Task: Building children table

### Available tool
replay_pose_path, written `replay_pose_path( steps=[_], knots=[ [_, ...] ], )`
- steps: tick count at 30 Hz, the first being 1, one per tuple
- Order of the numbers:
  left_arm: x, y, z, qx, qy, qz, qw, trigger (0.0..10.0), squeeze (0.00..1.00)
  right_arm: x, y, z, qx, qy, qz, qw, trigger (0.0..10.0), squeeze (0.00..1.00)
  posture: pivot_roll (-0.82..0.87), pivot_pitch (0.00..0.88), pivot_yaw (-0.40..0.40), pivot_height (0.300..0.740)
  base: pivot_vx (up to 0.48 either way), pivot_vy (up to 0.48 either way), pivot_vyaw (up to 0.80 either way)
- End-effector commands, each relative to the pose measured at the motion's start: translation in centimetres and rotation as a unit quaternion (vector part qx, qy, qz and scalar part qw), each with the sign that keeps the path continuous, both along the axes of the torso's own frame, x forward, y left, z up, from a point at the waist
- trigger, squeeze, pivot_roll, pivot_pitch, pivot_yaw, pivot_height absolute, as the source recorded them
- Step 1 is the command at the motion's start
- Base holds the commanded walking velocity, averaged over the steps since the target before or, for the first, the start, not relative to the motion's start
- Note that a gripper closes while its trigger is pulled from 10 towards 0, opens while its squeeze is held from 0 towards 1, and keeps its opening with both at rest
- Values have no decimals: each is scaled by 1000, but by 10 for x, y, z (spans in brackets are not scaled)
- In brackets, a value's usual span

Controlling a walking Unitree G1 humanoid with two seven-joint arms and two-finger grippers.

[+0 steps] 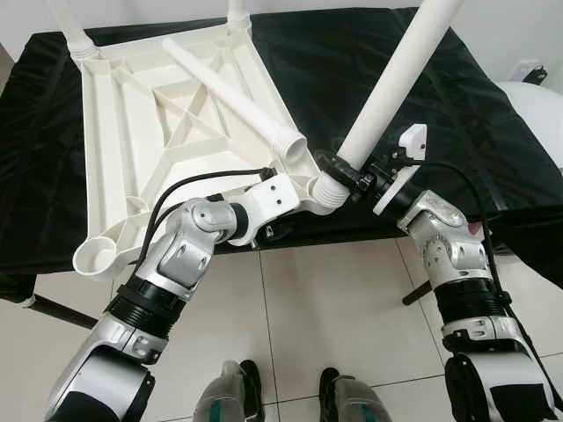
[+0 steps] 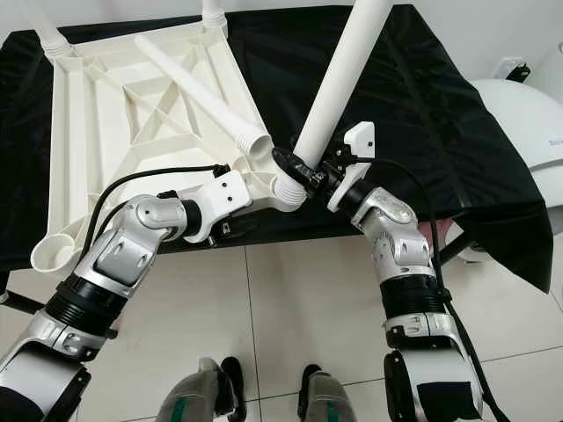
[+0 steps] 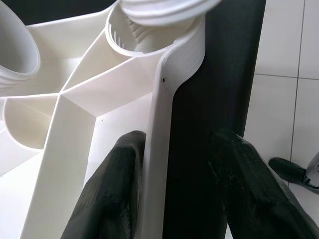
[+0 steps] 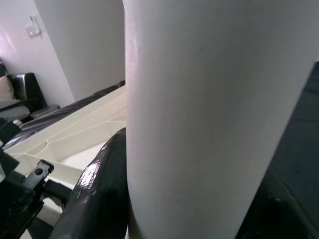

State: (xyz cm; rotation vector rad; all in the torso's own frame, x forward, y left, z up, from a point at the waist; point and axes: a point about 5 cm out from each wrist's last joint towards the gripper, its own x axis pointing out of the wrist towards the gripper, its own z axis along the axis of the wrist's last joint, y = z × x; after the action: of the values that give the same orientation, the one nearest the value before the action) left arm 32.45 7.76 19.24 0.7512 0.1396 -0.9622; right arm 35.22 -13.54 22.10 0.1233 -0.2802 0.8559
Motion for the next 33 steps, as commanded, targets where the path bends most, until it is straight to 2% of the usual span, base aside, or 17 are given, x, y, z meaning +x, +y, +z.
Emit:
replay_pose_path(
  steps=[1,8,18,24,25,26,28,29,32,33],
  knots=[
    [-1,0,-3,-4,-10,19,1000,10000,0,1,1,6,9,-14,7,1000,10000,0,-113,172,16,740,0,0,0],
    [-5,-5,-1,-12,-10,12,1000,10000,0,9,-3,10,3,-25,2,1000,10000,0,-117,179,15,740,0,0,0],
    [-7,-9,1,-17,-8,8,1000,10000,0,10,-3,6,-4,-21,6,1000,10000,0,-116,184,18,740,0,0,0],
    [-7,-12,-2,-23,10,13,1000,9961,0,11,1,2,-5,-20,12,1000,10000,0,-116,190,23,740,0,0,0],
    [-6,-12,-3,-23,16,18,999,4196,0,11,1,2,-4,-21,13,1000,10000,0,-117,192,26,740,0,0,0],
    [-6,-12,-3,-23,16,18,999,4196,0,11,1,2,-4,-21,13,1000,10000,0,-117,192,26,740,0,0,0],
    [-5,-11,-4,-23,18,23,999,3176,0,11,0,2,-4,-22,12,1000,10000,0,-117,192,26,740,0,0,0],
    [-5,-11,-4,-20,17,20,999,0,0,11,-1,3,-4,-23,11,1000,10000,0,-120,194,28,740,0,0,0],
    [-5,-11,-4,-17,16,15,1000,0,0,11,-2,3,-4,-24,10,1000,10000,0,-120,194,28,740,0,0,0],
    [-5,-11,-5,-13,16,12,1000,9059,0,11,-2,3,-6,-24,9,1000,10000,0,-122,194,30,740,0,0,0]
  ],
)
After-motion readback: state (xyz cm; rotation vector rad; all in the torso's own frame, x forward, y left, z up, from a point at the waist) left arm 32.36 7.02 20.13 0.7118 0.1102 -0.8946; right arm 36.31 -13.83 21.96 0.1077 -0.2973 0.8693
